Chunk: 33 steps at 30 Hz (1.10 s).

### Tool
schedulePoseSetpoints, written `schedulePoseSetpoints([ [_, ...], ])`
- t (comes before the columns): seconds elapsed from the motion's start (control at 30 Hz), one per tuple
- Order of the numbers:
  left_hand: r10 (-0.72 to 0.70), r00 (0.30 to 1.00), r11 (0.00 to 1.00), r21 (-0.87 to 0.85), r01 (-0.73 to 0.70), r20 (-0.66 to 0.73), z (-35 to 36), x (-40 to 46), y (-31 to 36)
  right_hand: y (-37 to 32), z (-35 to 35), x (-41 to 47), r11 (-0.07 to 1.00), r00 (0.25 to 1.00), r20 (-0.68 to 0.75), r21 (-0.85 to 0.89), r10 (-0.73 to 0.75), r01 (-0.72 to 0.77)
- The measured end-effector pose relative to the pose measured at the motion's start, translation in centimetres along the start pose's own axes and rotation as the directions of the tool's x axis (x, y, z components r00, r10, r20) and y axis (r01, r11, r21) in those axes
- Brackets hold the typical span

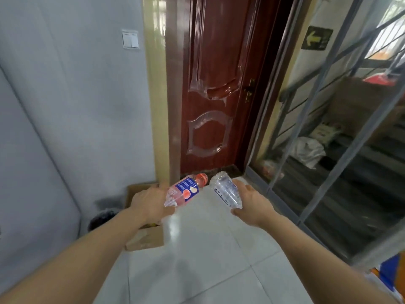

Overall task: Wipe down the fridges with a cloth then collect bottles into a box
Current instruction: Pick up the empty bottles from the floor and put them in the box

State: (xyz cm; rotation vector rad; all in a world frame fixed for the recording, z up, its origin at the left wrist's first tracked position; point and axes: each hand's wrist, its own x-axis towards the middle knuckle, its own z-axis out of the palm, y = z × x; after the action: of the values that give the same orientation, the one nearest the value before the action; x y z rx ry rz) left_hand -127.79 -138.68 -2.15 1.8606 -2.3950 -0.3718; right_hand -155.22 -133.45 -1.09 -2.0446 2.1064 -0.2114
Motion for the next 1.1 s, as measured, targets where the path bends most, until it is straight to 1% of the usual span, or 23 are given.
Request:
schedulePoseSetpoints([
  [0.13, -0.06, 0.998, 0.998, -0.001, 0.06, -0.02, -0.1, 6.0, -0.2, 1.5, -0.3, 8.3, 0.996, 0.996, 0.022, 0.006, -0.09, 0.09],
  [0.27, -0.19, 0.981, 0.982, 0.007, 0.191, -0.048, 0.4, 11.8, -0.3, 2.7, -0.3, 17.4, 0.975, 0.972, 0.073, -0.002, -0.222, 0.223],
  [0.37, -0.322, 0.944, 0.947, -0.013, 0.322, -0.066, 0.8, 15.5, -0.3, 3.1, -0.6, 24.5, 0.947, 0.94, 0.121, 0.001, -0.318, 0.32],
  [0.47, -0.446, 0.89, 0.894, -0.008, 0.447, -0.091, 1.3, 17.9, -0.3, 2.9, -0.6, 30.5, 0.912, 0.895, 0.188, 0.01, -0.404, 0.41],
  [0.53, -0.507, 0.857, 0.862, -0.041, 0.506, -0.094, 1.5, 19.1, -0.3, 2.3, -0.3, 33.9, 0.882, 0.859, 0.221, 0.008, -0.461, 0.471],
  [0.63, -0.6, 0.799, 0.799, -0.093, 0.594, -0.045, 1.8, 20.4, -1.2, 0.7, 1.1, 38.0, 0.836, 0.801, 0.269, 0.034, -0.535, 0.547],
  [0.73, -0.688, 0.725, 0.724, -0.096, 0.684, -0.022, 2.5, 21.6, -3.1, -1.7, 3.3, 41.5, 0.789, 0.736, 0.326, 0.056, -0.593, 0.612],
  [0.8, -0.736, 0.677, 0.671, -0.135, 0.729, -0.001, 3.2, 22.4, -4.7, -3.6, 4.7, 43.7, 0.754, 0.69, 0.357, 0.067, -0.63, 0.653],
  [1.0, -0.827, 0.561, 0.547, -0.186, 0.816, 0.029, 5.6, 26.7, -10.8, -9.7, 9.1, 51.2, 0.69, 0.597, 0.444, 0.07, -0.668, 0.72],
  [1.1, -0.856, 0.509, 0.484, -0.206, 0.85, 0.09, 6.5, 28.9, -13.1, -12.3, 11.4, 54.9, 0.654, 0.548, 0.511, 0.038, -0.662, 0.756],
])
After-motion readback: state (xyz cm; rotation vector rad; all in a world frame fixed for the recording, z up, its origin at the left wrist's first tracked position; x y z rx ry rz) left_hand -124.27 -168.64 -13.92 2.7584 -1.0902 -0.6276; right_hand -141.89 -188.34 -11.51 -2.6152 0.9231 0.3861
